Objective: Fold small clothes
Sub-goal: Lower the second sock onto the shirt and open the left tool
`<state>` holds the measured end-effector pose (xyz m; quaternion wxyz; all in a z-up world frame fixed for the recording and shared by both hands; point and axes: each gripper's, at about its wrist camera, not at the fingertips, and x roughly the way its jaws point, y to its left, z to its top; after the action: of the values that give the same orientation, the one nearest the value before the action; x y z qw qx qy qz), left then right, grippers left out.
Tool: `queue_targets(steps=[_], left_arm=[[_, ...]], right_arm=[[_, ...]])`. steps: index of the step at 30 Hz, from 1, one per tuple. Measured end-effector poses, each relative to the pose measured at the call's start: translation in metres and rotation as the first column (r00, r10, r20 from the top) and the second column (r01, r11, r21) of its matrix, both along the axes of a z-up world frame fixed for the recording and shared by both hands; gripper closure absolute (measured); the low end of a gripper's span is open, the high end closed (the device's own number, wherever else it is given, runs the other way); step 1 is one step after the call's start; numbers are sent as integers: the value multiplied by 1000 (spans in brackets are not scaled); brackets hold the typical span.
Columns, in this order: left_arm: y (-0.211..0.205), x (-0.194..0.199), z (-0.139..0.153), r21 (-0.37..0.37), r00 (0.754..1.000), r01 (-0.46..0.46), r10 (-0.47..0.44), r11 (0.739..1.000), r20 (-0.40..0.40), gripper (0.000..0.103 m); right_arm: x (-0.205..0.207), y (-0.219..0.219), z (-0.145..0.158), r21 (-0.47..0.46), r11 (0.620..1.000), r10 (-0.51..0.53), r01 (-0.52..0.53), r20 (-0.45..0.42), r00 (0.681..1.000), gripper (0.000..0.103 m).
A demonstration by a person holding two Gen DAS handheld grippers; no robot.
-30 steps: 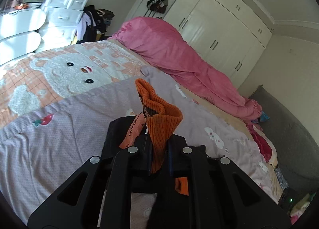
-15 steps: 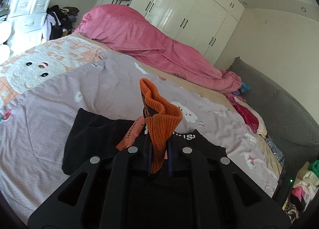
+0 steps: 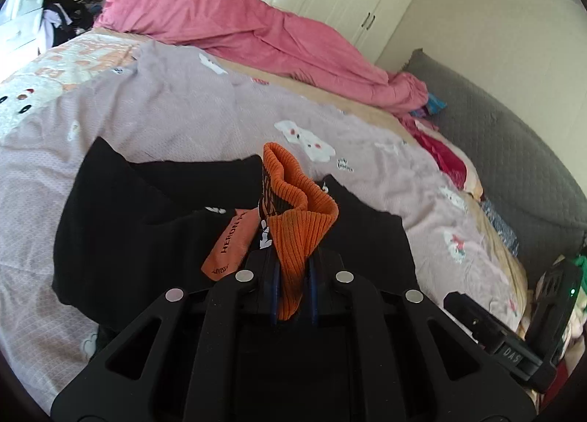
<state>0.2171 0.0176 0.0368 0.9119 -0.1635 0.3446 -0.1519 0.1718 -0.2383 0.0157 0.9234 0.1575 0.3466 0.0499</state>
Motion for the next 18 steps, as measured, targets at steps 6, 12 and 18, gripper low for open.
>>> queue_targets(steps=[6, 12, 18], left_arm=[[-7, 6, -12, -10, 993, 94, -95, 995, -69, 89], [-3, 6, -13, -52, 986, 143, -147, 988, -81, 59], [11, 3, -2, -47, 994, 101, -104, 994, -46, 56]], right_arm=[[2, -6, -6, 10, 1000, -12, 12, -18, 1000, 7], [11, 7, -12, 17, 1000, 14, -14, -37, 999, 7], [20, 33, -17, 8, 998, 70, -70, -55, 996, 7]])
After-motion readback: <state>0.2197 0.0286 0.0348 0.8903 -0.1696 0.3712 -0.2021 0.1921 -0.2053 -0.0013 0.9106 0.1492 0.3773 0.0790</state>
